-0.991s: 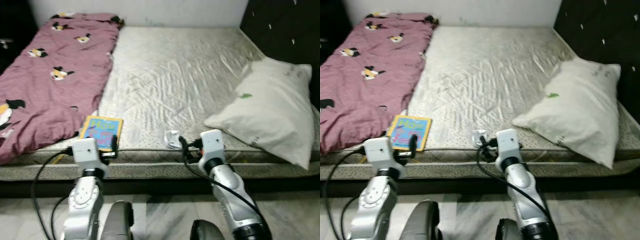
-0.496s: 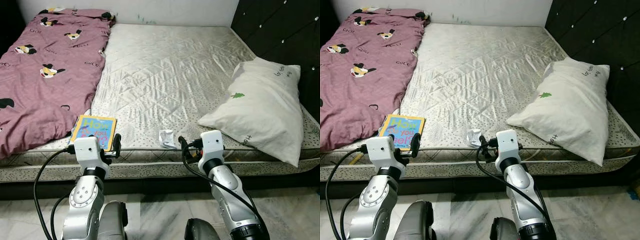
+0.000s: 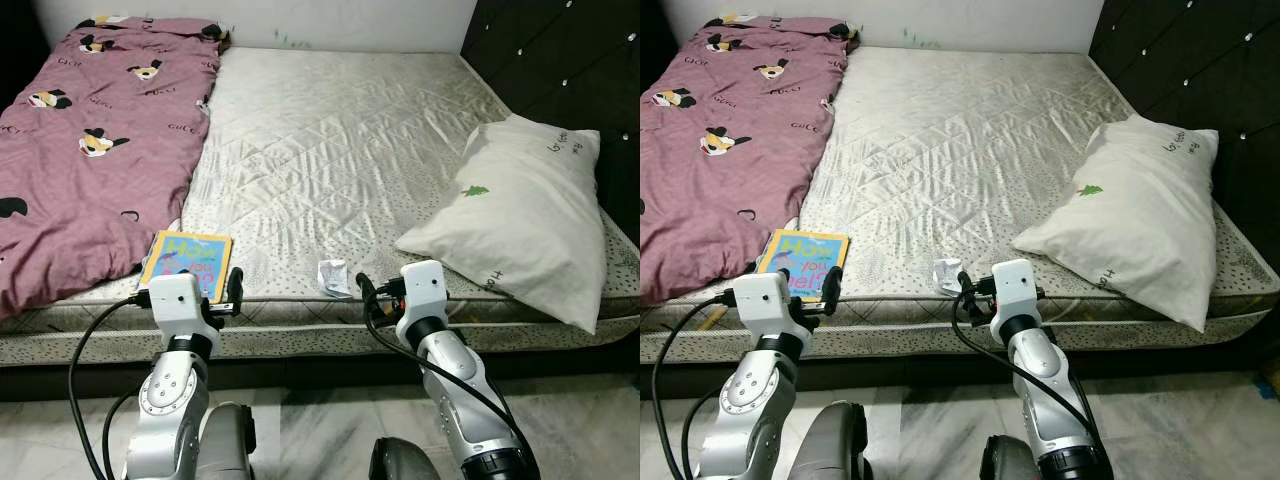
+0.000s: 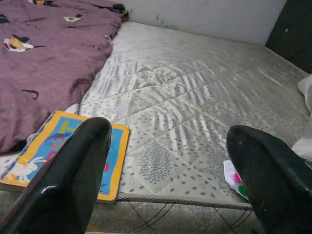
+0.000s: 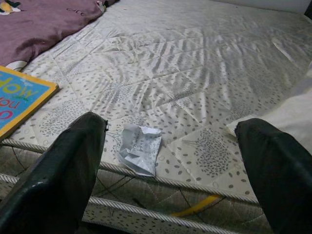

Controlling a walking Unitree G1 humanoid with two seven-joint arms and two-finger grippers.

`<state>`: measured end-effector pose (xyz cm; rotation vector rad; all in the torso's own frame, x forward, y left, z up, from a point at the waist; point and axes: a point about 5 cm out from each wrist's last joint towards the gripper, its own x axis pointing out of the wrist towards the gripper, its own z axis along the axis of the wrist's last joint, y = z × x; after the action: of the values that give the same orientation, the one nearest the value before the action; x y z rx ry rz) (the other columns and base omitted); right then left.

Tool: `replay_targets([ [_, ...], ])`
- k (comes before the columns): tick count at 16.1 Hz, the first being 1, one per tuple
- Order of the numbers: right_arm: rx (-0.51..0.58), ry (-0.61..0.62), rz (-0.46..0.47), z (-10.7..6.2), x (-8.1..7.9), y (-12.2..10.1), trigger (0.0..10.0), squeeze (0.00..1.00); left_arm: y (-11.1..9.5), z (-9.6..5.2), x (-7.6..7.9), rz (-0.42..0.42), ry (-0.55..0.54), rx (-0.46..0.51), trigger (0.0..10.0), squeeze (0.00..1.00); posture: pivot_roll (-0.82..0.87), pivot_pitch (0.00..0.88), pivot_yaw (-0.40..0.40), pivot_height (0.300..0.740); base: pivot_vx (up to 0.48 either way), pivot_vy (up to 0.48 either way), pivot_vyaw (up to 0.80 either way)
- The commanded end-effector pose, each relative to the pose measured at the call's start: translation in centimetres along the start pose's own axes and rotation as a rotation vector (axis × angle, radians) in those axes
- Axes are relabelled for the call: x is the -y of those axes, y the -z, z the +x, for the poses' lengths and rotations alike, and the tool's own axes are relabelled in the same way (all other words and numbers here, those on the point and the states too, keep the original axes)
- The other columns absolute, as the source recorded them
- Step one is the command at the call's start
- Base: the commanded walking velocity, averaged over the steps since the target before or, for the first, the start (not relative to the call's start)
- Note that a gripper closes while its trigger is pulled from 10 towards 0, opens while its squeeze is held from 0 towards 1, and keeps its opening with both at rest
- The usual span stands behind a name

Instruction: Clean up the room

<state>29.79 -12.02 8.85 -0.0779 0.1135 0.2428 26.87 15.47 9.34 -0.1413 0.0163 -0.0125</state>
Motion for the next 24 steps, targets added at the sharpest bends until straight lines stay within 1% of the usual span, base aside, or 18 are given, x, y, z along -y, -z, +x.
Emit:
replay_targets([
  [1,0.004,-0.003,0.003,0.01,-0.04,0.00,10.0,0.00,-0.30,0.13,0.13,0.000,0.012,0.011,10.0,0.00,-0.01,0.086,-0.039,0.631,0.307,0.000,0.00],
  [13,0.001,-0.012,0.011,0.00,-0.16,0.19,10.0,0.00,-0.13,-0.02,0.25,0.001,0.021,0.007,10.0,0.00,0.00,0.073,-0.041,0.631,0.338,0.000,0.00],
  [16,0.013,-0.014,-0.005,0.08,-0.11,0.04,10.0,0.00,-0.11,0.09,0.22,0.003,0.018,0.003,10.0,0.00,0.00,0.081,-0.042,0.631,0.262,0.000,0.00],
  [17,0.015,-0.016,-0.011,0.10,-0.14,-0.01,10.0,0.00,-0.04,0.10,0.21,0.006,0.017,-0.003,10.0,0.00,0.00,0.081,-0.041,0.631,0.000,0.000,0.80],
  [18,0.014,-0.012,0.005,0.10,-0.15,0.03,10.0,0.00,0.02,0.11,0.16,0.007,0.012,-0.009,10.0,0.00,0.00,0.081,-0.041,0.631,0.000,0.000,0.80],
  [19,0.008,-0.009,0.019,0.07,-0.20,0.17,10.0,0.00,0.03,0.12,0.13,0.006,0.011,-0.009,10.0,0.00,0.00,0.082,-0.040,0.631,0.000,0.000,0.00],
  [24,-0.005,-0.013,0.016,-0.04,-0.18,0.53,10.0,0.00,0.05,0.21,0.22,0.004,0.015,-0.013,10.0,0.00,0.00,0.082,-0.040,0.631,0.000,0.000,0.00],
])
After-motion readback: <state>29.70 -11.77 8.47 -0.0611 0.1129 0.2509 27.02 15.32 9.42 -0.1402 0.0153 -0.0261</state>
